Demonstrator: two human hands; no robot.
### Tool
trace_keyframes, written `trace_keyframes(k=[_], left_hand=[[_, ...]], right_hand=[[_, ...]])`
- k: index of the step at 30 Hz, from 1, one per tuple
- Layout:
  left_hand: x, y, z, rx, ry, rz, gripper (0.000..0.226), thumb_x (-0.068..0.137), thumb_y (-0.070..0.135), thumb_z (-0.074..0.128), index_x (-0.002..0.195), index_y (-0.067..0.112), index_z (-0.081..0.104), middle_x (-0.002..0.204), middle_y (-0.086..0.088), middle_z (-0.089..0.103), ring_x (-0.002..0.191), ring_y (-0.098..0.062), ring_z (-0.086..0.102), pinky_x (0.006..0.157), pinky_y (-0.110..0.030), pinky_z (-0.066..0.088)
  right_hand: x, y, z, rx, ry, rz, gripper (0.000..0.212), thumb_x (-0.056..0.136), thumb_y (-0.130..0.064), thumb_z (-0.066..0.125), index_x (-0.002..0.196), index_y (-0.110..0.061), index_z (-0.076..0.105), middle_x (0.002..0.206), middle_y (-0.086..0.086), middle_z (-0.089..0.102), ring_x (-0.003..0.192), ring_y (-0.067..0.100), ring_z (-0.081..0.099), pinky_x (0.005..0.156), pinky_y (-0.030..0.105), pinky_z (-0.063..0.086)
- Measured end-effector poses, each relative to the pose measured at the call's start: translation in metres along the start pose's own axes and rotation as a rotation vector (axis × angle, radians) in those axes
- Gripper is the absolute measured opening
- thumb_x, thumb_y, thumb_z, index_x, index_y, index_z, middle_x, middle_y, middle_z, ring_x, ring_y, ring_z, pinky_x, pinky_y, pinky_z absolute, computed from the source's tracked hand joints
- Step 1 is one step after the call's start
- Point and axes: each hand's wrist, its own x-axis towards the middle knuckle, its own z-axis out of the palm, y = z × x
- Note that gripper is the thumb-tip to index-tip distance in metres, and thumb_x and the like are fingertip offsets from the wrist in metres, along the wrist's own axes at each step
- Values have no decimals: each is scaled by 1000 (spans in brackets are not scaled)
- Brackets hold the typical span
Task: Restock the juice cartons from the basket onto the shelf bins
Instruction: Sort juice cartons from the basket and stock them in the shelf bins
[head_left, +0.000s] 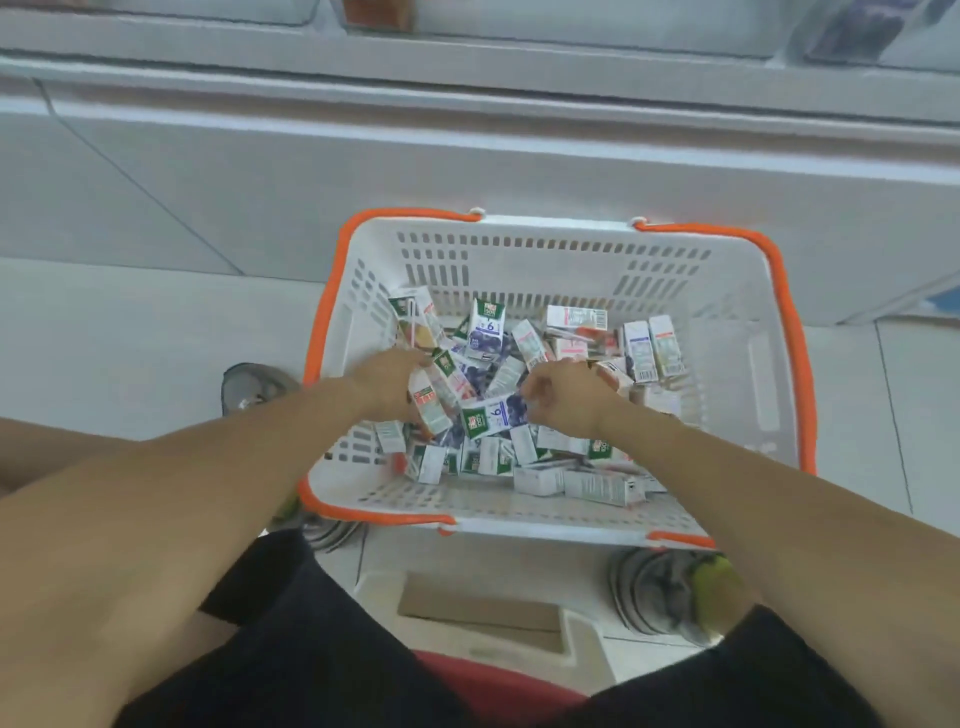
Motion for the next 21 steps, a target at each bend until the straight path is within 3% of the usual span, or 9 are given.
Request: trace_keyframes(k=[4,8,10,13,16,18,21], left_hand=[[16,-6,6,-27,35,15,89,73,13,85,147,22,36,148,-7,47,124,-29,54,98,-35,47],[22,-13,13,-43,95,38,83,71,12,87,141,21,42,139,-10,53,114,-29,59,94,-38,50],[23,-14,16,-68,122,40,83,69,14,89,138,21,44,134,-11,56,111,-29,60,94,-40,50],[24,-14,20,-90,128,50,85,59,22,94,131,19,49,127,-8,58,104,-28,60,89,-39,51],[23,-12,21,-47,88,127,62,59,32,94,113,19,65,114,-1,65,97,-20,62,81,-34,52],[21,-11,19,13,79,169,54,61,39,91,107,19,69,108,2,64,96,-19,61,82,-35,52],[19,-10,13,106,88,218,58,65,44,88,115,20,67,114,-1,57,105,-22,56,87,-34,48]], right_hand=[[19,-12,17,-131,8,-63,34,87,-14,71,120,-14,62,116,4,59,101,23,61,95,36,51],[40,-20,32,-258,-108,-63,58,87,-19,73,139,-15,48,144,9,44,128,29,48,107,40,41],[48,-22,40,-351,-158,-38,66,86,-21,74,143,-15,42,142,11,42,131,30,42,108,43,40],[55,-26,40,-481,-173,-62,61,86,-18,71,141,-13,45,135,13,45,128,32,41,103,43,44],[58,-28,32,-544,-200,-72,53,85,-23,73,134,-14,54,132,11,50,123,31,46,100,44,47],[57,-28,21,-526,-181,-60,53,83,-26,75,131,-13,56,129,10,54,118,29,52,98,44,49],[51,-28,-3,-346,-151,-2,55,84,-25,77,131,-10,53,123,9,58,110,28,57,93,37,49]])
